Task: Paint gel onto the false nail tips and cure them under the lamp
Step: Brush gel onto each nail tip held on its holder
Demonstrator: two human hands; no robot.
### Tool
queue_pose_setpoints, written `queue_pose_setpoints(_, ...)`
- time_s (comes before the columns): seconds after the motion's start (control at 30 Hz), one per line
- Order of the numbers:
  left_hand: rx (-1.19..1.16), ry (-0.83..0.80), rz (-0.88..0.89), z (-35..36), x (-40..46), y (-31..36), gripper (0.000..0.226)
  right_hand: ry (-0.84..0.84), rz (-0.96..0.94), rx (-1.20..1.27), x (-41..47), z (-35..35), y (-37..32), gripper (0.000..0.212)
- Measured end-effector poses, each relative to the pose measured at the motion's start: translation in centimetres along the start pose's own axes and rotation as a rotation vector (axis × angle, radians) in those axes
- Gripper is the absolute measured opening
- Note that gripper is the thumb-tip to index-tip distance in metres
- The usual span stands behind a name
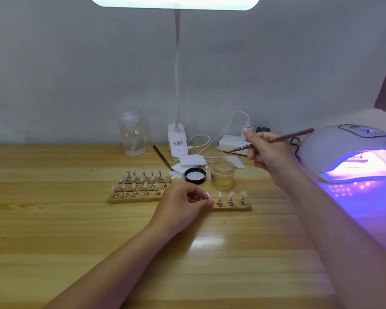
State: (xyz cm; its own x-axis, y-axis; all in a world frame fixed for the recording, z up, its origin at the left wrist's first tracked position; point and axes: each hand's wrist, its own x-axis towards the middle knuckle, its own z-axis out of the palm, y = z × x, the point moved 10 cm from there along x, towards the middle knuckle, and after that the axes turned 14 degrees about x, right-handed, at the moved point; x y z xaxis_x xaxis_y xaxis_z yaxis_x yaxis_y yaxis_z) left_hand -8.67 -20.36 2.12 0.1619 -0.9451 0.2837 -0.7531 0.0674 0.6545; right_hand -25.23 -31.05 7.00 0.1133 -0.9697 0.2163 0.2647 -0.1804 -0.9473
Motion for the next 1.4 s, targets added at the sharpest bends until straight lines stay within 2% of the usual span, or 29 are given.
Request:
queue_pose_setpoints(0.17, -0.026, 0.006, -0.014, -0.1, 0.0, -0.2, 0.018, -0.057, -0.106, -0.394, 0.8, 1.7, -0.6, 0.043)
queue_pose_setpoints(0.3, -0.063, -0.018, -0.039, 0.2, 0.1, -0.6, 0.006, -0.052, -0.206, -0.716, 1.1, 2.9, -1.5, 0.044)
queue_pose_setpoints(0.53, -0.017, -0.014, 0.017, 0.2, -0.2, -0.2, 0.011, -0.174, -0.151, -0.913, 1.0, 4.6, 0.6, 0.042)
queue_pose_setpoints(0.63, 0.028, -0.017, 0.043, 0.2, -0.2, -0.1, 0.013, -0.145, -0.149, -0.870, 0.9, 4.2, 0.6, 0.040)
queue_pose_setpoints(0.77, 0.025, -0.011, 0.035, 0.0, -0.2, -0.3, 0.012, 0.024, -0.156, -0.652, 1.1, 1.7, -0.7, 0.044)
queue_pose_setpoints(1.03, 0.011, 0.023, 0.009, -0.7, -0.3, -0.5, 0.016, 0.309, 0.051, -0.182, 1.0, -3.2, 1.5, 0.038)
queue_pose_setpoints(1.27, -0.024, 0.046, 0.012, -0.9, -0.3, -0.5, 0.023, 0.354, 0.138, -0.137, 1.0, -3.9, 3.0, 0.044)
queue_pose_setpoints(1.4, -0.052, 0.053, 0.024, -0.9, -0.3, -0.5, 0.018, 0.363, 0.141, -0.130, 0.9, -4.2, 3.3, 0.045)
